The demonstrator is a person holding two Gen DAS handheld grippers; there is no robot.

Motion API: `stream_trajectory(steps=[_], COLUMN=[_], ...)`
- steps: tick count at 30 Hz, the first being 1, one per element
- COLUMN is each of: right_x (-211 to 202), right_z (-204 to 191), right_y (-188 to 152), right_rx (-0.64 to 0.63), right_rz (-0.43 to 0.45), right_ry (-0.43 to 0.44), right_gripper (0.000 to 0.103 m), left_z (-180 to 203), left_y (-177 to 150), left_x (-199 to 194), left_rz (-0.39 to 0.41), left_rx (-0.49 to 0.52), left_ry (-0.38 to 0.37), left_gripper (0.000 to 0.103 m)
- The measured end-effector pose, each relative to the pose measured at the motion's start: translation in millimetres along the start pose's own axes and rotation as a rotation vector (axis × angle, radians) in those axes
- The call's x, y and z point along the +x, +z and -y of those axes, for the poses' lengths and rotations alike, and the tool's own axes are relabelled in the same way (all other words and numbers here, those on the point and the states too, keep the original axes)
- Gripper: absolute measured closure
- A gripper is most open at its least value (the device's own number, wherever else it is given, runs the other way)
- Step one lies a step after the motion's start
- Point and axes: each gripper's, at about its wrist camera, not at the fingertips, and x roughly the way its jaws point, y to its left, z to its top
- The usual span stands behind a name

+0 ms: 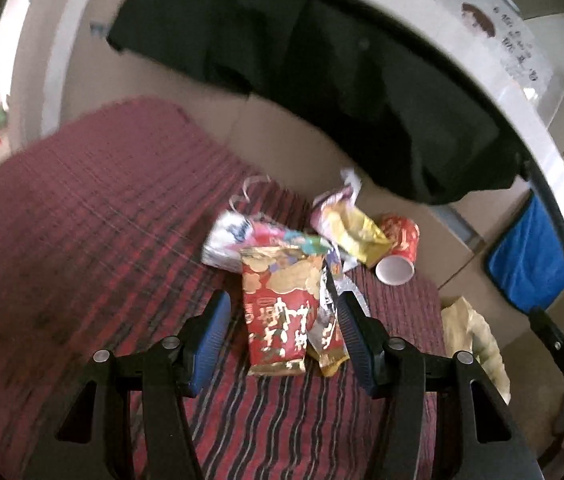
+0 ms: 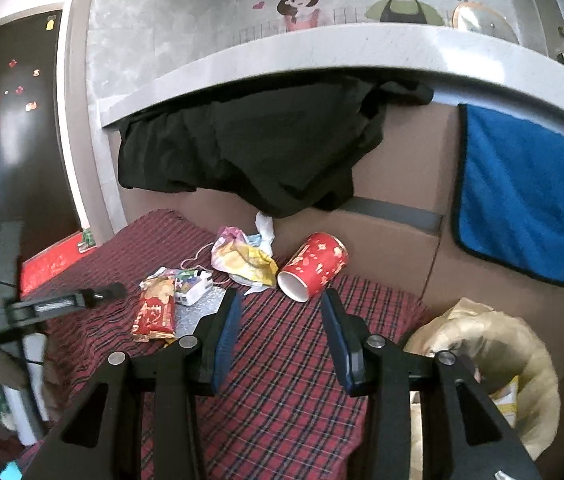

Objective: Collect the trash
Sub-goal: 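Reach the left tool to the red snack packet and grasp it, then grasp the red paper cup with the right tool while the left tool holds the packet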

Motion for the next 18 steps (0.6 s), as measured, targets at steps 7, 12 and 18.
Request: stream_trajectory(steps=[7,12,18], right_x=[29,49,61], right_z=[1,-2,-28], right_y=[-10,-14,-13], right_rx=[0.016,0.029,-0.031], right_rz=[-0.058,-0.112,-0.143], right_ry=[0.001,0.025,0.080], right_gripper=[0.064,0.064,0.064], left_z=[2,3,-12], left_y=[0,-2,7], left_x=[51,46,-8], left_rz=[-0.139,-0.153,-0.021], left_rx=[-0.017,-0.020,-0.011], left_ry=[0.013,0.005,-0.017], left_gripper=[0.047,0.066,0.070])
